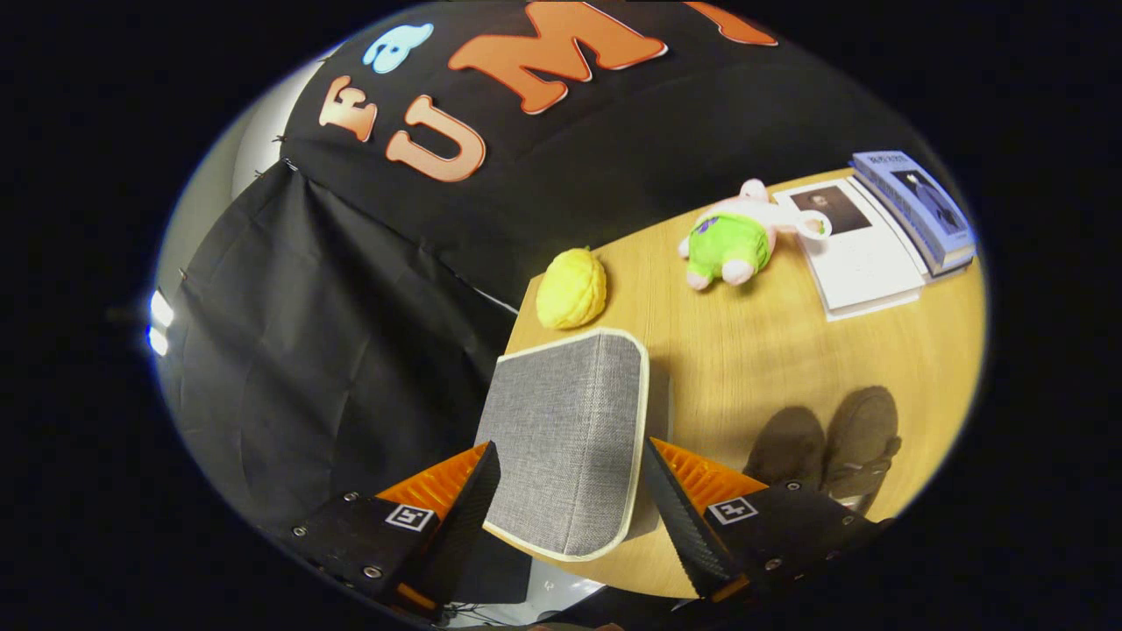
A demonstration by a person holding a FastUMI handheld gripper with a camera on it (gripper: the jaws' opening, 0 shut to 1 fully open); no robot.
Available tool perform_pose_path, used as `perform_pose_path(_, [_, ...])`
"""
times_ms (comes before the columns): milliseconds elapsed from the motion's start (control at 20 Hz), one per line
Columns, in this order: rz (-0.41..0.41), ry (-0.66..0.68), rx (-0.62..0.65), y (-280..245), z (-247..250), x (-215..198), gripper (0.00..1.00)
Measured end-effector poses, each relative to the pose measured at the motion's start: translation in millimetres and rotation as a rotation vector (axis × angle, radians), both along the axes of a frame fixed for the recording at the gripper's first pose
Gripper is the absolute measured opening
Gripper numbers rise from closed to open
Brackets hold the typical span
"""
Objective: Open the storage box then place both shoes into the box .Put the left shoe in first, then the right shoe, with the right side of both shoes facing outward in a uniform manner.
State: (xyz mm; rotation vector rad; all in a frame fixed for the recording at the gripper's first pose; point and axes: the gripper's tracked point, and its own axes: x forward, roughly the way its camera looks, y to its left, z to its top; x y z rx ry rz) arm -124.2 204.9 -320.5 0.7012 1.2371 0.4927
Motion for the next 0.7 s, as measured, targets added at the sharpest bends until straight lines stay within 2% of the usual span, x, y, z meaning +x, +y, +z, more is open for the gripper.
perform_pose_path(150, [0.006, 0.069, 0.055, 12, -16, -9, 0.98])
perform_pose_path(300, [0.017, 0.112, 0.058, 20, -38, -15, 0.97])
perform_pose_path(700, [0.025, 0.152, 0.097, 37, -76, -21, 0.97])
